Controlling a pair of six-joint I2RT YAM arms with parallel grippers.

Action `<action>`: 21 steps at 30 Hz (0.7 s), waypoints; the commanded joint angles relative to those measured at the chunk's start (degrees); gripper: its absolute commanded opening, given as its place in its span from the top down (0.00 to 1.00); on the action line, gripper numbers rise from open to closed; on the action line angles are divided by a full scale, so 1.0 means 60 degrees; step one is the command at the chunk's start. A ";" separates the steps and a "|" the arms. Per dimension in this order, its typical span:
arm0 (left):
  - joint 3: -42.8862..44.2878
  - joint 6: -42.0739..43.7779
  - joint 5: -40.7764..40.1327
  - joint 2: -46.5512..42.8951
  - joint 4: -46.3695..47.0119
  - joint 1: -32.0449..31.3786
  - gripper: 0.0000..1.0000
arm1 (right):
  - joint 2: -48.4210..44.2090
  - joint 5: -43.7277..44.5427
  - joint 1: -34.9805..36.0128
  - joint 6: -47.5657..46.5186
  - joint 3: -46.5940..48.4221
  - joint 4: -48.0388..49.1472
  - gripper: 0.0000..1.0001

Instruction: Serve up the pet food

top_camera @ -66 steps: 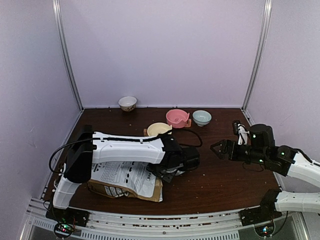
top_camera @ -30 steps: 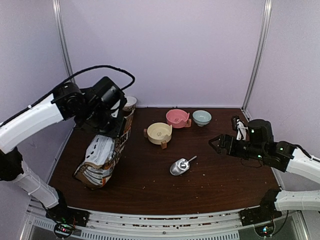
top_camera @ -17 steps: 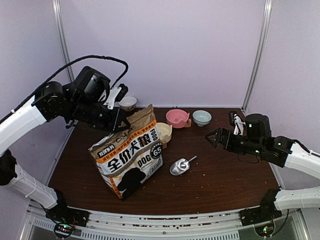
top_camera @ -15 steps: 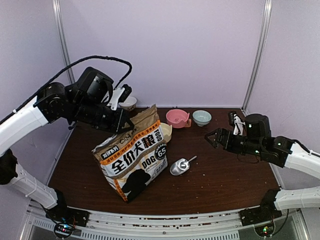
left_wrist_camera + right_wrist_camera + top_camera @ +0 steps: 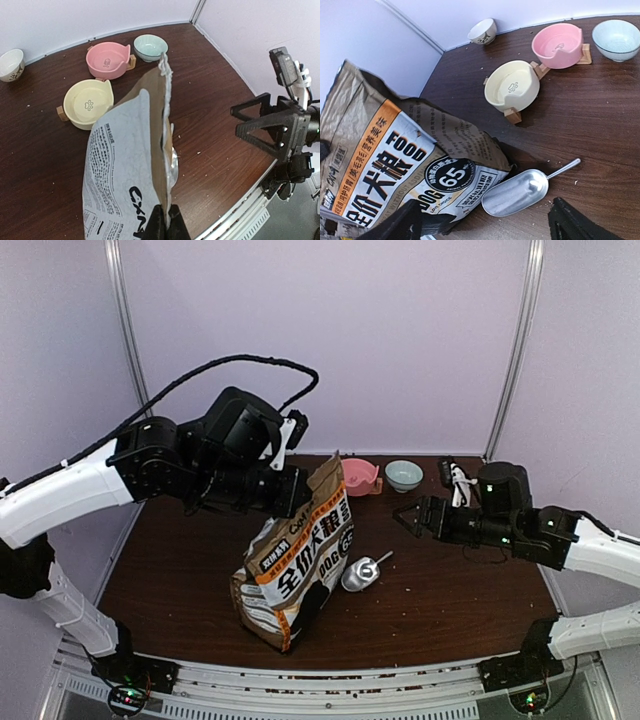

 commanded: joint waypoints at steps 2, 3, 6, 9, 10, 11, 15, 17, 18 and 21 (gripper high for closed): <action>0.1850 -0.0049 -0.0877 -0.0124 0.5438 -0.0190 1.00 | 0.1157 -0.0217 0.0918 0.0028 0.0684 0.0744 0.20; 0.1869 -0.0053 -0.0862 -0.0068 0.5483 -0.0213 1.00 | 0.1453 -0.0242 0.1088 0.0044 0.0802 0.0833 0.23; 0.1935 -0.0017 -0.0767 0.0046 0.5498 -0.0252 1.00 | 0.2424 -0.0248 0.1646 0.0120 0.1275 0.0973 0.29; 0.1973 -0.0042 -0.0573 0.0127 0.5498 -0.0266 1.00 | 0.3433 -0.0191 0.1904 0.0141 0.1963 0.1030 0.33; 0.2005 -0.0056 -0.0520 0.0152 0.5498 -0.0274 1.00 | 0.3781 -0.0222 0.1944 0.0098 0.2220 0.1048 0.33; 0.2024 -0.0039 -0.0493 0.0190 0.5487 -0.0288 1.00 | 0.4100 -0.0281 0.1949 0.0005 0.2601 0.1038 0.33; 0.2048 -0.0081 -0.0439 0.0284 0.5469 -0.0368 1.00 | 0.5390 -0.0201 0.1958 -0.0390 0.4021 0.0660 0.33; 0.2033 -0.0081 -0.0421 0.0282 0.5436 -0.0390 1.00 | 0.5909 -0.0068 0.1958 -0.0563 0.4702 0.0195 0.34; 0.2042 -0.0068 -0.0435 0.0281 0.5395 -0.0398 1.00 | 0.6103 -0.0020 0.1951 -0.0598 0.4958 0.0026 0.33; 0.1991 -0.0026 -0.0526 0.0185 0.5291 -0.0413 1.00 | 0.6356 0.0129 0.1959 -0.0682 0.5254 -0.0126 0.32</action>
